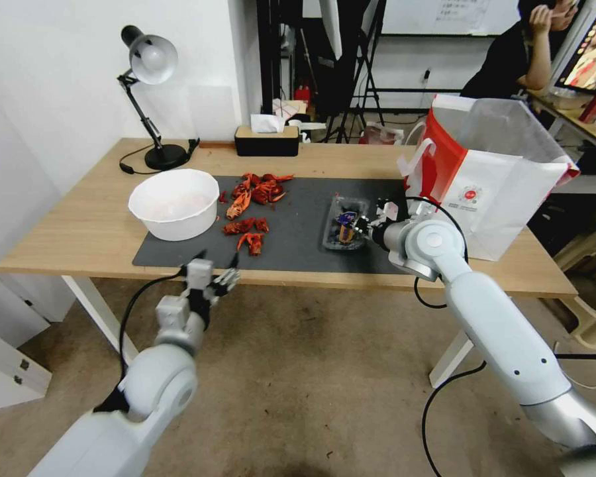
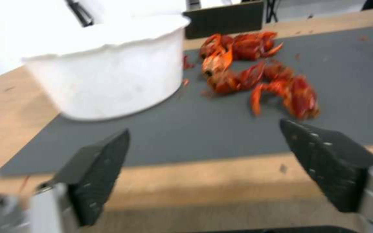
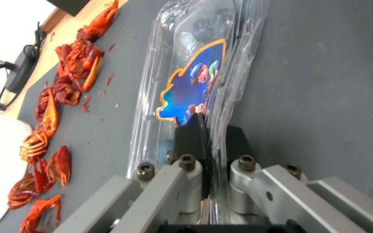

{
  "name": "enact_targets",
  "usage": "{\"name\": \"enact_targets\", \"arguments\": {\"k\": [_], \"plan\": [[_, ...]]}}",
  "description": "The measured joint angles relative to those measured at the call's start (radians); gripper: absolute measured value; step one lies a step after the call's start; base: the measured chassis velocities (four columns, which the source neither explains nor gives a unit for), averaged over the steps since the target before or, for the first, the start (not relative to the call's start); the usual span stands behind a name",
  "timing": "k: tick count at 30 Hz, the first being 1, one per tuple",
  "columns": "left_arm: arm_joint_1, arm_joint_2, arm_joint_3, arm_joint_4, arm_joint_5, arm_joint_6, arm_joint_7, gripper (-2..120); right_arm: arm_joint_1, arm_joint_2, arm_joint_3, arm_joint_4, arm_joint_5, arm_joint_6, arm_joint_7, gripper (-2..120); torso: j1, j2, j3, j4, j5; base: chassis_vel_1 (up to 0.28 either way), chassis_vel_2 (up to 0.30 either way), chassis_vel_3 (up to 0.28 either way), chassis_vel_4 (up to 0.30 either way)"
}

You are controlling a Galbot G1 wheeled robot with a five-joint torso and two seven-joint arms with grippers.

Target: Close the takeout container lid, then place the container into the takeout bag.

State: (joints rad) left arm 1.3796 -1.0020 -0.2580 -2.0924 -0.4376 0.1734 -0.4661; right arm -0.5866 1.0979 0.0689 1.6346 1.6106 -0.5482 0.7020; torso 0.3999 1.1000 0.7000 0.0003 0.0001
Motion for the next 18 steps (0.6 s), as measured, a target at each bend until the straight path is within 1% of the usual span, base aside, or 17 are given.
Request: {"name": "enact_targets", "arguments": {"k": [1, 2, 8, 10, 13, 15, 16, 18], "plan": [[0.024, -0.007, -0.007, -0.004, 0.007, -0.014, -0.004, 97, 0.002, 0.002, -0.002, 0.0, 0.0, 0.001, 0.0, 0, 0.0, 0.0, 0.0, -0.0001, -0.0001, 0.0, 0.0, 0.0, 0.0], [0.042, -0.017, -0.01, -0.007, 0.011, -0.021, -0.005, 99, 0.004, 0.003, -0.004, 0.0, -0.001, 0.002, -0.001, 0, 0.0, 0.0, 0.0, -0.0002, -0.0002, 0.0, 0.0, 0.0, 0.0], [0.078, -0.055, -0.011, -0.014, 0.017, -0.026, -0.003, 100, 0.01, 0.004, -0.008, 0.001, -0.005, 0.017, -0.03, 0, 0.0, 0.0, 0.0, -0.0002, -0.0001, 0.0, 0.0, 0.0, 0.0], [0.086, -0.074, -0.01, -0.012, 0.021, -0.029, -0.003, 100, 0.016, 0.002, -0.009, 0.011, -0.013, 0.031, -0.076, 0, 0.0, 0.0, 0.0, -0.0003, -0.0001, 0.0, 0.0, 0.0, 0.0], [0.089, -0.079, -0.01, -0.009, 0.021, -0.032, -0.002, 100, 0.019, -0.001, -0.012, 0.017, -0.02, 0.038, -0.097, 0, 0.0, 0.0, 0.0, -0.0003, -0.0002, 0.0, 0.0, 0.0, 0.0], [0.092, -0.08, -0.014, -0.003, 0.022, -0.041, 0.001, 100, 0.038, -0.018, -0.032, 0.059, -0.06, 0.052, -0.17, 0, 0.0, 0.0, 0.0, -0.0003, -0.0002, 0.0, 0.0, 0.0, 0.0], [0.092, -0.08, -0.014, -0.003, 0.022, -0.041, 0.001, 100, 0.038, -0.018, -0.032, 0.059, -0.06, 0.052, -0.17, 0, 0.0, 0.0, 0.0, -0.0003, -0.0002, 0.0, 0.0, 0.0, 0.0], [0.1, -0.078, -0.02, -0.002, 0.02, -0.049, 0.005, 100, 0.055, -0.037, -0.055, 0.084, -0.133, 0.072, -0.237, 0, 0.0, 0.0, 0.0, -0.0002, -0.0001, 0.0, 0.0, 0.0, 0.0]]}}
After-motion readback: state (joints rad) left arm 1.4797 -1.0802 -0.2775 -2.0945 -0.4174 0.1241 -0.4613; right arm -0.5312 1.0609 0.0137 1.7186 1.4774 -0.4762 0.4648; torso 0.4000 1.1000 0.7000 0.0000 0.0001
